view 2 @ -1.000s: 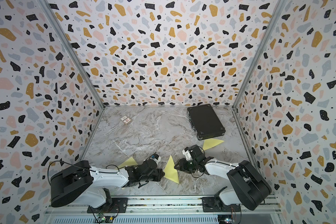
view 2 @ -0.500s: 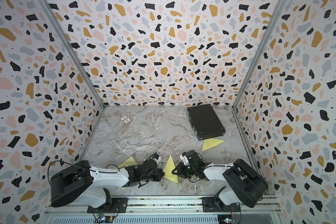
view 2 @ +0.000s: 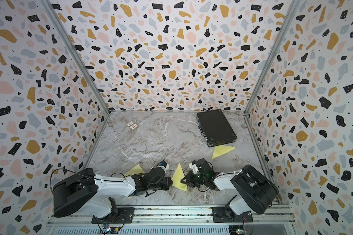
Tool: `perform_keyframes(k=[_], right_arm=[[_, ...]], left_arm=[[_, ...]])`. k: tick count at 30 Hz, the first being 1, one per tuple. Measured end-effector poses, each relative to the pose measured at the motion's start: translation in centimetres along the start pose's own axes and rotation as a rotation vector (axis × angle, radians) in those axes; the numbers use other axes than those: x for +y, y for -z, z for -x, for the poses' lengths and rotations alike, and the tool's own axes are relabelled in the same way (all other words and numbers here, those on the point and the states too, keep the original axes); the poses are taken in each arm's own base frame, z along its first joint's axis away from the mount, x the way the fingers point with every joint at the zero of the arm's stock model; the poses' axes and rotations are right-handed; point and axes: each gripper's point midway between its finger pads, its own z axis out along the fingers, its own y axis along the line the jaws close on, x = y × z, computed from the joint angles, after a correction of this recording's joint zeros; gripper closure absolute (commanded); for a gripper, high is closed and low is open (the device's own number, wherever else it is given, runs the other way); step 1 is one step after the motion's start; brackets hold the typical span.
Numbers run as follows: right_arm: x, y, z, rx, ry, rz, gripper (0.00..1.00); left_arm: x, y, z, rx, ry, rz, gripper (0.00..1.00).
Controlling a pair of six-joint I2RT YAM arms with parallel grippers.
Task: Fold the square paper diagonally
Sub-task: Fold the paper at the center of the board.
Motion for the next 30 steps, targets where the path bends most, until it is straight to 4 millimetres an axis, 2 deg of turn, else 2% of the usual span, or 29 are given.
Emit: perform_keyframes(k=[1, 4, 13, 18, 23, 28, 29, 30], right_arm=[[0.4, 0.1, 0.1, -0.004, 0.011, 0.013, 0.56], [0.8, 0.5, 0.1, -0.021, 0.023, 0.019, 0.54], [-0.3, 1.2, -1.0, -0.033, -0.012, 0.034, 0.63], [-0.5, 1.2, -1.6, -0.021, -0.028, 0.035, 0.75], [0.0, 1.0, -1.7, -0.02, -0.031, 0.051, 1.0], [-0.1, 1.0, -1.7, -0.018, -0.035, 0.048, 1.0], [-0.2, 1.0, -1.8, -0.017, -0.036, 0.044, 0.98], [-0.3, 1.0, -1.8, -0.017, -0.037, 0.041, 0.89]], left_arm=[[0.0, 0.0, 0.0, -0.001, 0.001, 0.0, 1.0], [0.1, 0.0, 0.0, -0.001, 0.001, 0.001, 1.0], [0.0, 0.0, 0.0, -0.004, 0.001, -0.001, 1.0], [0.0, 0.0, 0.0, -0.006, 0.002, -0.001, 1.0], [0.1, 0.0, 0.0, -0.007, 0.002, 0.0, 1.0], [0.1, 0.0, 0.1, -0.009, 0.002, 0.003, 1.0], [0.1, 0.0, 0.1, -0.01, 0.002, 0.004, 1.0], [0.1, 0.0, 0.1, -0.01, 0.002, 0.004, 1.0]])
